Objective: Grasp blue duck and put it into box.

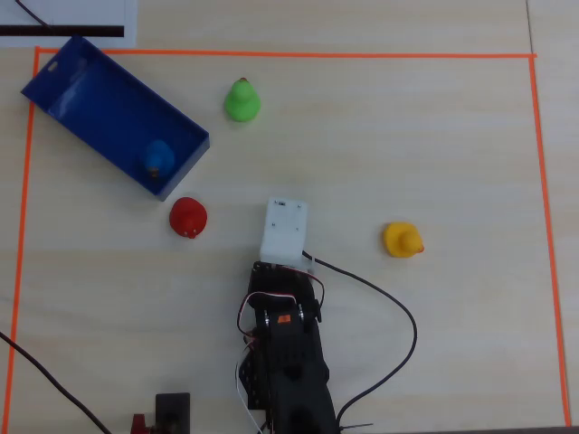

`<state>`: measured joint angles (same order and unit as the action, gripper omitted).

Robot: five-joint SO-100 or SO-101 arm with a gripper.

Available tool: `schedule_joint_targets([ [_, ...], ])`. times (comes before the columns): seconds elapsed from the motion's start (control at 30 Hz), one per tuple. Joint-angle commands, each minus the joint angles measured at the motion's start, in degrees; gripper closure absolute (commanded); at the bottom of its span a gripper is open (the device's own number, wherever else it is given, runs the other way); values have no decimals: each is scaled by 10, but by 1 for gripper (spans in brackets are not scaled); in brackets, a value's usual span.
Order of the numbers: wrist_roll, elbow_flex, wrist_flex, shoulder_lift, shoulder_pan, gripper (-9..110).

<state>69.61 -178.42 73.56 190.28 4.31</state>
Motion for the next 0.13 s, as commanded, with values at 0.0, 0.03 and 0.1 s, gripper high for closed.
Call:
schedule_joint_targets([
  [0.0,-4,2,11,-6,-4,97],
  [0.03,-4,2,11,-6,-4,97],
  [0.1,-4,2,11,-6,-4,97],
])
